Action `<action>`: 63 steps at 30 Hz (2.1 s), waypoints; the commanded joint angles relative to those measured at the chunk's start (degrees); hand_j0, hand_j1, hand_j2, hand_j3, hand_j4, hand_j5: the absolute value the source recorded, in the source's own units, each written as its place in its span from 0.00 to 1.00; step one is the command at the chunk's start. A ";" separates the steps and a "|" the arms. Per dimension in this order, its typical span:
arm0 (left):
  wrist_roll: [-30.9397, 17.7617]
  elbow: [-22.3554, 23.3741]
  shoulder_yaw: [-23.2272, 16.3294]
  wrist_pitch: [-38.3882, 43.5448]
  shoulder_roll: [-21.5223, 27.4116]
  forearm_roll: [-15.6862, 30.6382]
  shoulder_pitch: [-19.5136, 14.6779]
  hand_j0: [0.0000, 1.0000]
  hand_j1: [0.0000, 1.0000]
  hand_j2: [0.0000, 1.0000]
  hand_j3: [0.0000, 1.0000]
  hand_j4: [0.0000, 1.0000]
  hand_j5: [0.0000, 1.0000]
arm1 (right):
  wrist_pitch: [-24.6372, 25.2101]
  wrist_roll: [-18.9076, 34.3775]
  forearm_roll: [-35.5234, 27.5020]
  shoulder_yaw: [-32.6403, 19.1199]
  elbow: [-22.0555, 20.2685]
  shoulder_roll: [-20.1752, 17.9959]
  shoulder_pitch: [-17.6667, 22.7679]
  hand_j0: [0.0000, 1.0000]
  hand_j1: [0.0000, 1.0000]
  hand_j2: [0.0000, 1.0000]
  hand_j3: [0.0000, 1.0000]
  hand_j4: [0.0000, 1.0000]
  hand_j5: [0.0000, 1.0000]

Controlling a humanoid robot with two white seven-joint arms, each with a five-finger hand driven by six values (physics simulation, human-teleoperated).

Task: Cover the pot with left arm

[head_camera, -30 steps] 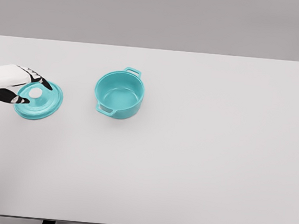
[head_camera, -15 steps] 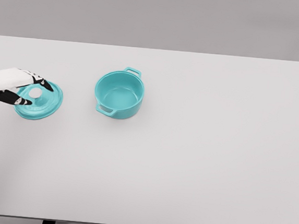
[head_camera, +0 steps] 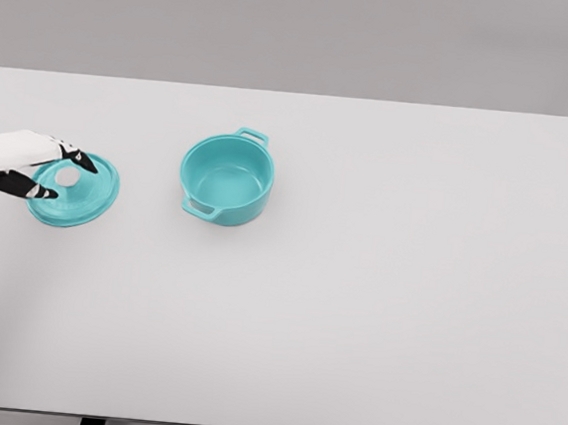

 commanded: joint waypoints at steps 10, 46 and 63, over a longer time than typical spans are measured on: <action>0.02 2.33 0.15 0.15 -2.02 -1.50 -1.05 0.71 0.71 0.71 0.71 0.71 0.71 | 0.00 0.01 0.01 0.01 0.02 0.01 0.00 1.00 1.00 1.00 1.00 1.00 1.00; 0.02 5.24 -0.03 0.15 -3.25 -3.08 -1.93 0.67 0.67 0.67 0.67 0.67 0.67 | 0.00 0.01 0.01 0.01 0.02 0.01 0.00 1.00 1.00 1.00 1.00 1.00 1.00; 0.02 4.44 0.23 0.15 -3.16 -2.82 -2.02 0.53 0.53 0.53 0.53 0.53 0.53 | 0.00 0.01 0.01 0.01 0.02 0.01 0.00 1.00 1.00 1.00 1.00 1.00 1.00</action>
